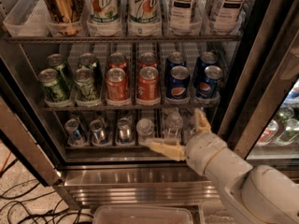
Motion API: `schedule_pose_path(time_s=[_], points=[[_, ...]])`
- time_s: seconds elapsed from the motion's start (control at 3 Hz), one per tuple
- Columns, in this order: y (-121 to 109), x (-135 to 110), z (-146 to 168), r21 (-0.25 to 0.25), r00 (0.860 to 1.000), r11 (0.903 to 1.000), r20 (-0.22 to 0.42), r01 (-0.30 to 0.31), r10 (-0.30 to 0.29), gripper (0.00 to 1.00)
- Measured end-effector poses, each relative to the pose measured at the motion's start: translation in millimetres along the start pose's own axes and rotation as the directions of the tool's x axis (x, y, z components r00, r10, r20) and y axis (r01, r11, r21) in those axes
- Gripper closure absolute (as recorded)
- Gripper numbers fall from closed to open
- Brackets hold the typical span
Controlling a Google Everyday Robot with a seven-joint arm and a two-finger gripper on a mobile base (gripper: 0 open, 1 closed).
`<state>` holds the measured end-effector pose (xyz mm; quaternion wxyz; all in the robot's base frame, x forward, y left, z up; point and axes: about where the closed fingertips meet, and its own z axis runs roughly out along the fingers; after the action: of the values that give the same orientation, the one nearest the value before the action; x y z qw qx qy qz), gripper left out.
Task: Pick coke can from middle shelf of fridge
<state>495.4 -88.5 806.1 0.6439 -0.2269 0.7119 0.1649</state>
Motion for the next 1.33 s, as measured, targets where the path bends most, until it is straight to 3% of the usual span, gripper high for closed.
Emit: schedule_pose_path(time_s=[0.33,0.67,1.0,1.33], points=[[41.3,-12.1,0.0,-0.087,0.998,0.996,0.06,0.022,-0.017,0.0],[75.6,-21.1,-3.2,-0.128,0.994,0.9895,0.093,0.068,-0.057,0.0],[96.2,-38.7,8.4,-0.13,0.986,0.9863,0.146,0.102,-0.083,0.0],[99.5,-47.5,18.7,-0.114,0.98,0.986,0.171,0.121,-0.101,0.0]])
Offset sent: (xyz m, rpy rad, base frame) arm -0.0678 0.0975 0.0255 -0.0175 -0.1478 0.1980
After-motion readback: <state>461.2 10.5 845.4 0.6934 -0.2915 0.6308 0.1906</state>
